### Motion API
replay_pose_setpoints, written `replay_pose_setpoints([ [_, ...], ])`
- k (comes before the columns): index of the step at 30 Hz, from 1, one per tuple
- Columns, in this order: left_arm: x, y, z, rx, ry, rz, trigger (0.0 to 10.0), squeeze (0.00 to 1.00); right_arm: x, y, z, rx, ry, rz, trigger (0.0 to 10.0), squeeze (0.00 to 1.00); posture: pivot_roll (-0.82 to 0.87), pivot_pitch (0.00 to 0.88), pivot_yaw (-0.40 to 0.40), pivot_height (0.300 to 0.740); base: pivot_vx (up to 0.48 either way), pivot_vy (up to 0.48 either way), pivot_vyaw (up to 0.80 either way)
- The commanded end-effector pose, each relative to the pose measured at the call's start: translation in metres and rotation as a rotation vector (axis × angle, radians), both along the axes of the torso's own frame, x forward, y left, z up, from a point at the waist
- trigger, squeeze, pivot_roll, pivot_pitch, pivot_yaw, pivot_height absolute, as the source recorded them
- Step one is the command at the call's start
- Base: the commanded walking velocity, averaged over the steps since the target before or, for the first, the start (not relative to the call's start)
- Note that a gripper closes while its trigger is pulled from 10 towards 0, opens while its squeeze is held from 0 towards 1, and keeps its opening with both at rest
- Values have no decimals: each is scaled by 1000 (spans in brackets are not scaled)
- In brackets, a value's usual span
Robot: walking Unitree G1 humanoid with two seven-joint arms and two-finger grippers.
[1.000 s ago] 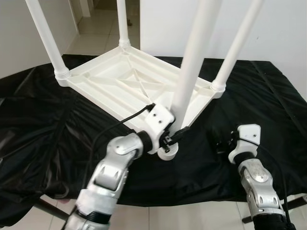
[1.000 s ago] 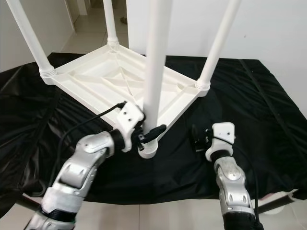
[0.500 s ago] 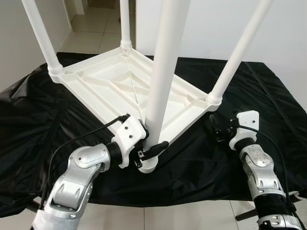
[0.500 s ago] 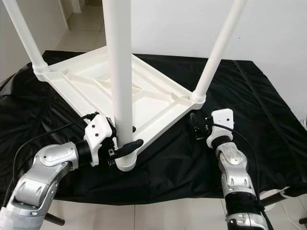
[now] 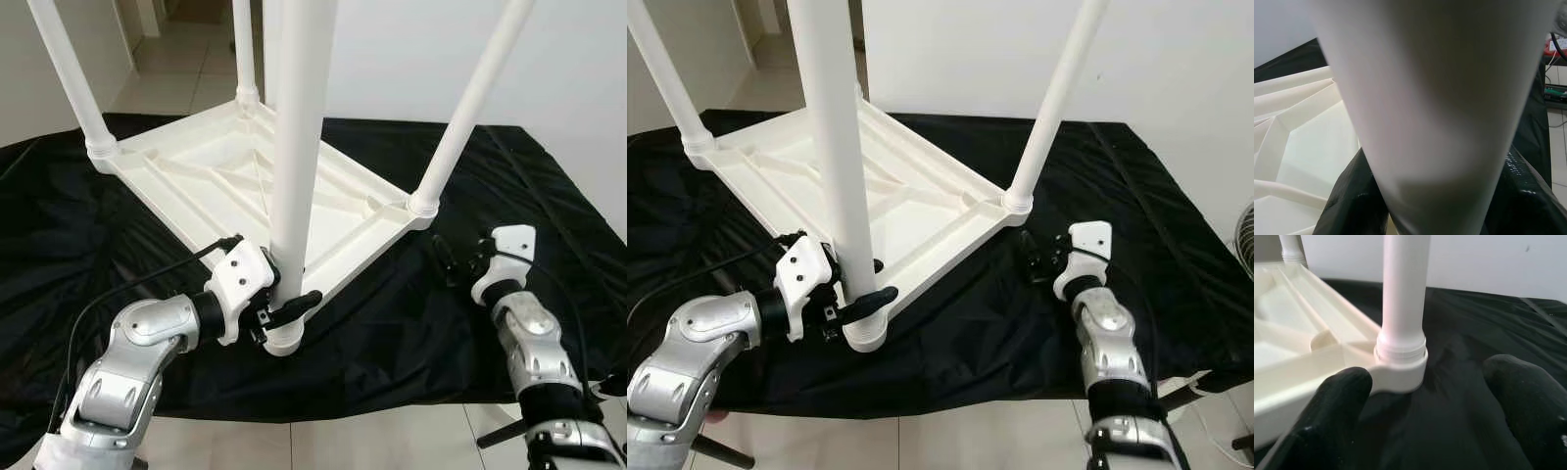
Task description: Building children table
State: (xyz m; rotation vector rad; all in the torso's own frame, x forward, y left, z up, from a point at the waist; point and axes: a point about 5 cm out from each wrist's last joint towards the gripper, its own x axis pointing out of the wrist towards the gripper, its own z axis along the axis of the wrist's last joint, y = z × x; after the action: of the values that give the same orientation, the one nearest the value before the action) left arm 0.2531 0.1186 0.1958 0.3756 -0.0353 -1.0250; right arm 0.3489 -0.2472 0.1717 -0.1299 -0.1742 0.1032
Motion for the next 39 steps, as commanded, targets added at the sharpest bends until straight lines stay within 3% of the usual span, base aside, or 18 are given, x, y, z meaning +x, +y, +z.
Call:
replay_pose_setpoints([
  [1, 2, 22, -28, 140, 111, 122, 0, 0, 5, -5, 2, 55, 7, 14, 10000, 0, 44, 118, -39, 740, 0, 0, 0],
  [9, 2, 21, -27, 130, 107, 119, 0, 0, 19, 5, 13, 100, -5, 82, 10000, 0, 61, 120, -44, 740, 0, 0, 0],
  [11, 1, 16, -25, 118, 102, 108, 549, 0, 31, 15, 23, 107, -6, 105, 10000, 0, 75, 123, -52, 740, 0, 0, 0],
  [14, 1, 14, -23, 112, 97, 105, 0, 0, 39, 21, 32, 115, -7, 120, 10000, 0, 79, 123, -56, 740, 0, 0, 0],
  [18, 1, 13, -22, 107, 97, 105, 118, 0, 42, 22, 36, 125, -9, 116, 10000, 0, 83, 125, -58, 740, 0, 0, 0],
  [19, 1, 12, -21, 105, 96, 105, 667, 0, 45, 24, 41, 123, -11, 112, 10000, 0, 90, 129, -62, 740, 0, 0, 0],
  [21, 0, 12, -20, 102, 94, 106, 784, 0, 48, 25, 46, 123, -14, 110, 10000, 0, 93, 135, -61, 740, 0, 0, 0],
  [29, -3, 12, -17, 95, 102, 99, 706, 0, 55, 29, 60, 125, -26, 97, 10000, 0, 101, 157, -60, 740, 0, 0, 0],
  [39, -7, 11, -10, 95, 106, 77, 863, 0, 60, 25, 76, 95, -70, -19, 10000, 0, 98, 233, -45, 740, 0, 0, 0],
])
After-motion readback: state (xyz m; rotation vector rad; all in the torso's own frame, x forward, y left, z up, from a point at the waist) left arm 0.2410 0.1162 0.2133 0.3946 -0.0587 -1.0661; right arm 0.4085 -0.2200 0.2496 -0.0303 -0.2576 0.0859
